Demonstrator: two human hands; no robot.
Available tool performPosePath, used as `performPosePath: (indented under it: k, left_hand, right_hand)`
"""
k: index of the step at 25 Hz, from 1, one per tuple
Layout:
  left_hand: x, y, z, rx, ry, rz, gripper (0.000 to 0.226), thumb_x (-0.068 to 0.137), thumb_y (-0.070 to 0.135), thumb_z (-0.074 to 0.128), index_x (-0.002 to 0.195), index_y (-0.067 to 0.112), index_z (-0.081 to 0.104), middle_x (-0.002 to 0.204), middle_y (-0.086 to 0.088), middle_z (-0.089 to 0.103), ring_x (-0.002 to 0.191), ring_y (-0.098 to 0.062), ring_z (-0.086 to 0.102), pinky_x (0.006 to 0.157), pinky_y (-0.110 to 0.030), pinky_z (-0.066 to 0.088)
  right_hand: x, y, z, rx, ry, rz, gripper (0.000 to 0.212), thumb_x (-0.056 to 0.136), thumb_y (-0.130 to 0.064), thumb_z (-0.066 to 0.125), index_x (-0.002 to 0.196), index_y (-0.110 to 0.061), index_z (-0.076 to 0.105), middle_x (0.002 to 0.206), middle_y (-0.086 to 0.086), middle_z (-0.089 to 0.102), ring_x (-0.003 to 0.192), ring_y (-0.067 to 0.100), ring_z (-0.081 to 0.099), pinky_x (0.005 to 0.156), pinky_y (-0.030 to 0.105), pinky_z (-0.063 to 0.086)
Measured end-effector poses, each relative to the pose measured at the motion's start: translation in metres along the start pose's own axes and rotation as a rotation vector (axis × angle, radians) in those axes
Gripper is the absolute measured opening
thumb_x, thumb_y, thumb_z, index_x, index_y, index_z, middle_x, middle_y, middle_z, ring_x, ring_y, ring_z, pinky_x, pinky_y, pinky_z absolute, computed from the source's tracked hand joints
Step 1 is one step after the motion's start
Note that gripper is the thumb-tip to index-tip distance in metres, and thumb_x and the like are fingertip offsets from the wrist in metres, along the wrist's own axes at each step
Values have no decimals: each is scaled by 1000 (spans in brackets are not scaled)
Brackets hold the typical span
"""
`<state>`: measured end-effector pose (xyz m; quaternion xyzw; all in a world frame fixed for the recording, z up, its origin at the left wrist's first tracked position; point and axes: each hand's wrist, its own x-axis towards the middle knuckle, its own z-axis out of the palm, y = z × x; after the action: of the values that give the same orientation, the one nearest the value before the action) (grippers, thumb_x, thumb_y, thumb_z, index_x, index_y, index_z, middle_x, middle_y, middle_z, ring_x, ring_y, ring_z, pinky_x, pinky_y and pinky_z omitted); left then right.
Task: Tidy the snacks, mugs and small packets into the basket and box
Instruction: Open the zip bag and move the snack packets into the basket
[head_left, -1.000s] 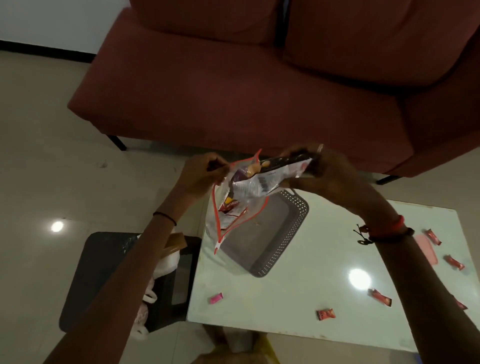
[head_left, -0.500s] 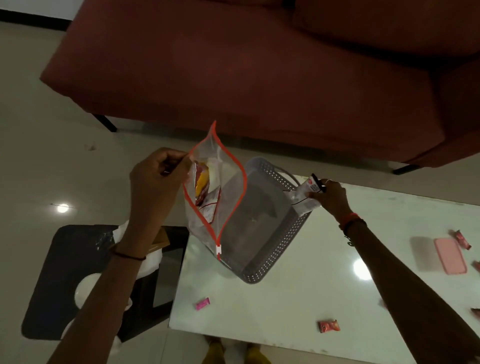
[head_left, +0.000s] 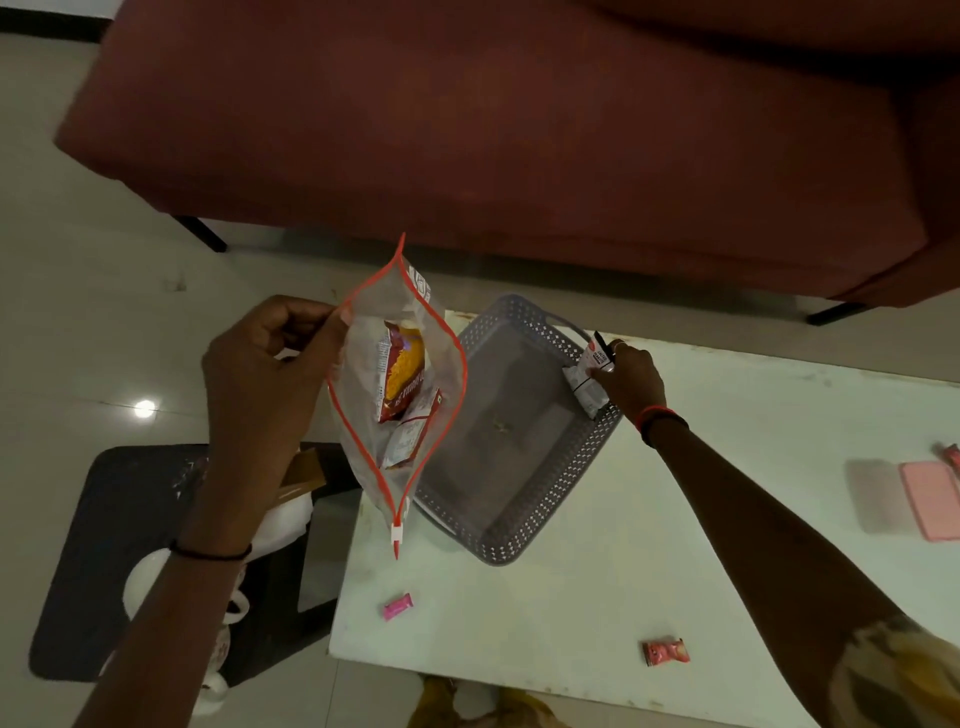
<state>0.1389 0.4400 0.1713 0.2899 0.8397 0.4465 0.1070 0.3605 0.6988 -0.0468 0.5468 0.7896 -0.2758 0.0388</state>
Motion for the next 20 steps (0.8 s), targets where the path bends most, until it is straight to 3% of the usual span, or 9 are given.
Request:
performPosePath:
  k: [4,7,9,11,14,15,17,19,20]
  left_hand:
    - [-2,1,2,12,9,-12,27,87,22,62,98,-2,66,89,-18,70,77,-33,65,77,-47,57]
    - [-8,4,-2,19,17,-18,26,88,21,62,98,-2,66,90,-16,70,77,-29,66,73,-39,58]
    - [-14,7,-5,14,19,-28,24,87,21,62,97,0,67,87,-12,69,72,-22,64,67,-23,56]
    - [-20,11,-6,12,16,-26,21,87,21,62,97,2,66,84,-7,67,67,-14,60,61,-8,50]
    - [-30,18,-5,31,17,8,19,87,20,63,95,3,66,82,-2,64,65,-8,57,61,-5,47]
    - [-34,21,-6,33,19,16,19,87,20,63,95,3,66,82,-1,63,65,-6,57,61,-7,47]
    - [-40,27,-5,40,13,30,19,87,19,63,94,2,66,83,-2,63,67,-8,57,65,-10,45]
    - [-45,31,-4,68,22,53,19,87,18,63,93,0,66,83,-6,65,69,-9,55,65,-3,41]
    - [-51,35,-3,82,26,63,18,87,17,63,92,0,67,84,-8,66,69,-9,54,63,0,41]
  right_hand:
    - [7,-6,-8,-107,10,-36,53,84,-29,71,126,-3,55,125,21,59,119,37,50,98,46,44]
    - [-3,-21,-30,-28,9,-24,57,84,-28,71,131,-2,50,131,21,54,124,35,46,104,44,40]
    - [-20,-48,-57,206,143,-67,38,87,-22,69,115,1,57,114,17,59,109,27,53,95,38,45]
    - [-58,-93,-92,568,297,-176,18,88,-21,67,89,-9,54,84,4,55,79,12,53,70,22,48]
    - [-140,-165,-145,684,403,-643,21,90,-26,64,75,-29,48,68,-12,49,61,-5,49,59,4,40]
    - [-162,-181,-156,625,361,-813,14,88,-25,64,77,-27,56,70,-11,53,64,-5,52,61,1,40]
    - [-189,-201,-161,388,29,-1025,10,87,-20,65,90,-12,70,84,-3,65,77,-1,60,69,0,41]
    - [-193,-211,-144,-65,-354,-1009,25,92,-14,60,115,-7,66,116,6,67,103,9,62,80,8,42]
    - [-192,-212,-129,-265,-431,-967,30,94,-12,56,123,-6,60,127,10,61,113,17,60,85,15,41]
